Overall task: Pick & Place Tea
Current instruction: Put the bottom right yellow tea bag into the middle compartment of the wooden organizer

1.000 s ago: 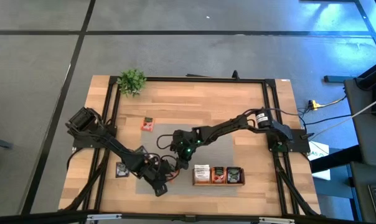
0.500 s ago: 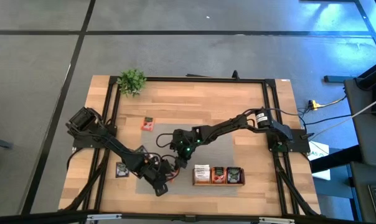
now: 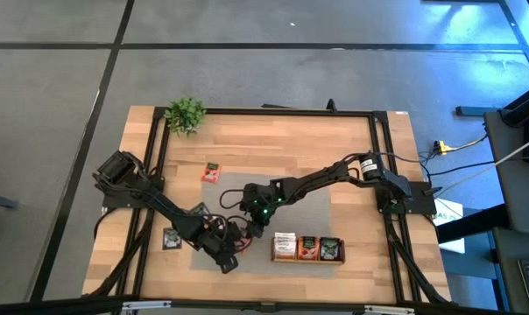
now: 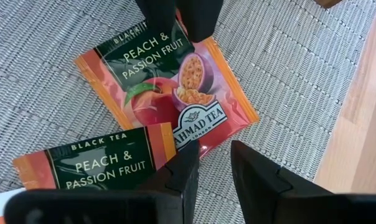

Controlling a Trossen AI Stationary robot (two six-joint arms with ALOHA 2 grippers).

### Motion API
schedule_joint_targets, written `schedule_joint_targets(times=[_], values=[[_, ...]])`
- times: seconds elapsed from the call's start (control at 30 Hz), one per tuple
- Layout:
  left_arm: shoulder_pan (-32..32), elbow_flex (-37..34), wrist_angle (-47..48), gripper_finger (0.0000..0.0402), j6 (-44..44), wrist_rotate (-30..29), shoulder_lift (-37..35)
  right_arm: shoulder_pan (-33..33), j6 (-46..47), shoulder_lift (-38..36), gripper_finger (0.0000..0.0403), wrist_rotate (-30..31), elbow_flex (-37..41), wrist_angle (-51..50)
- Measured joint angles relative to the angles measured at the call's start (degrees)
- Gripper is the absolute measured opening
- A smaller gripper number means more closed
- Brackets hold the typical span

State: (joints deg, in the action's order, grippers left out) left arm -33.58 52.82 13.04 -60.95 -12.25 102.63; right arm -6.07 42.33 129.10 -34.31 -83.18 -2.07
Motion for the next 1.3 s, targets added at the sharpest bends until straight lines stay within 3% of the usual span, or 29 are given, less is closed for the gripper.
schedule_joint_targets(times=[0.5,0.7,1.3], values=[[0.00,-0.05,0.09,0.0090,-0.81,1.50,0.00,0.52,-1.89,0.42,0.0120,6.61,-5.45,-4.92],[0.00,-0.05,0.06,0.0090,-0.81,1.29,0.02,0.55,-3.87,0.35,0.0120,8.84,-6.88,-11.98],[-0.07,-0.05,-0.07,0.0090,-1.72,-0.69,0.07,-0.57,-3.49,0.95,0.0120,4.43,-6.91,-12.10]])
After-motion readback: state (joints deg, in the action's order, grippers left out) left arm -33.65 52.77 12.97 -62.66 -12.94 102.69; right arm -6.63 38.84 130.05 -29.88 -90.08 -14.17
